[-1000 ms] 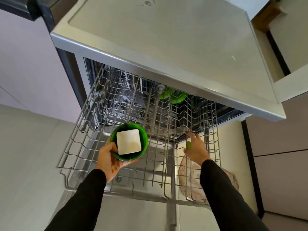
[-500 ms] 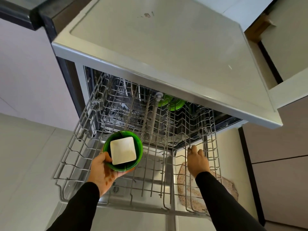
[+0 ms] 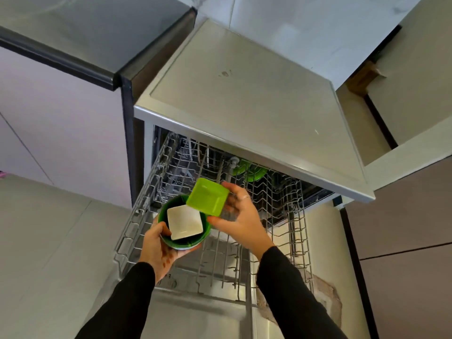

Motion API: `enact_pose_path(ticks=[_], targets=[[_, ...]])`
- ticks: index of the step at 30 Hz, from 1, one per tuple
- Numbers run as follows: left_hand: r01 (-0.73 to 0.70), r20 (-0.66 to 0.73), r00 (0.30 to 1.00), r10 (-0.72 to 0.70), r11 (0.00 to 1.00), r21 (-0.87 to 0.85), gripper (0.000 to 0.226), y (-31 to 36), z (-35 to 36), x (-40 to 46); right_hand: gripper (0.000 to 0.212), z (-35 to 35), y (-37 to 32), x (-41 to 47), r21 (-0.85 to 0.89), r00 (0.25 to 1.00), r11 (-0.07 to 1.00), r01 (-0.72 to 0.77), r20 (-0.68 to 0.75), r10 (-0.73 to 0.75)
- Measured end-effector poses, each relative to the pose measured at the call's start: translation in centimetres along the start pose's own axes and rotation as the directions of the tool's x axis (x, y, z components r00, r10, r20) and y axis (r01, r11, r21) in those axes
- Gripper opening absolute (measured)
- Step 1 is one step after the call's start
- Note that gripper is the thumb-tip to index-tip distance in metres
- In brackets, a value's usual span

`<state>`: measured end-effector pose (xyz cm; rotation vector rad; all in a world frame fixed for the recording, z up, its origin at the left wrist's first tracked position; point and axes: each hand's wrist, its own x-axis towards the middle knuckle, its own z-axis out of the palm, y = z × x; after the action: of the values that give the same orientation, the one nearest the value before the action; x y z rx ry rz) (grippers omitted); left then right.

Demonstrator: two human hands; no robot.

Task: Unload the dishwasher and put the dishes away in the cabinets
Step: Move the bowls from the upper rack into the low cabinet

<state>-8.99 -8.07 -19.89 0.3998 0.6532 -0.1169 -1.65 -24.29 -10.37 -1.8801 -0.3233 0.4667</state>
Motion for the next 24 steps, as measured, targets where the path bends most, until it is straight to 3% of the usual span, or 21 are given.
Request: enact_pose_path(ticks=[5, 10, 15, 24], targets=[[-0.018, 0.065, 0.998, 0.015, 0.999, 0.036, 0.042, 2.0, 0.0, -3.3, 0.078, 3.9, -3.8, -1.1, -0.366, 0.97, 0.913, 0.181, 0.22, -0.104], [0.043, 0.098, 0.994, -0.044, 0.999, 0.018, 0.044, 5.3, -0.4, -9.1, 0.079, 6.2, -9.1, -4.0, -0.514, 0.962, 0.836, 0.189, 0.269, -0.052], [0.106, 0.099, 0.989, -0.112, 0.992, 0.071, 0.042, 9.6, -0.1, -16.8, 0.08, 9.9, -15.5, -8.2, -0.556, 0.952, 0.811, 0.181, 0.307, -0.002], [-0.018, 0.167, 0.986, -0.016, 0.98, 0.201, 0.053, 21.2, -1.9, -26.9, 0.077, 20.2, -26.0, -10.1, -0.475, 0.947, 0.855, 0.209, 0.317, -0.055]])
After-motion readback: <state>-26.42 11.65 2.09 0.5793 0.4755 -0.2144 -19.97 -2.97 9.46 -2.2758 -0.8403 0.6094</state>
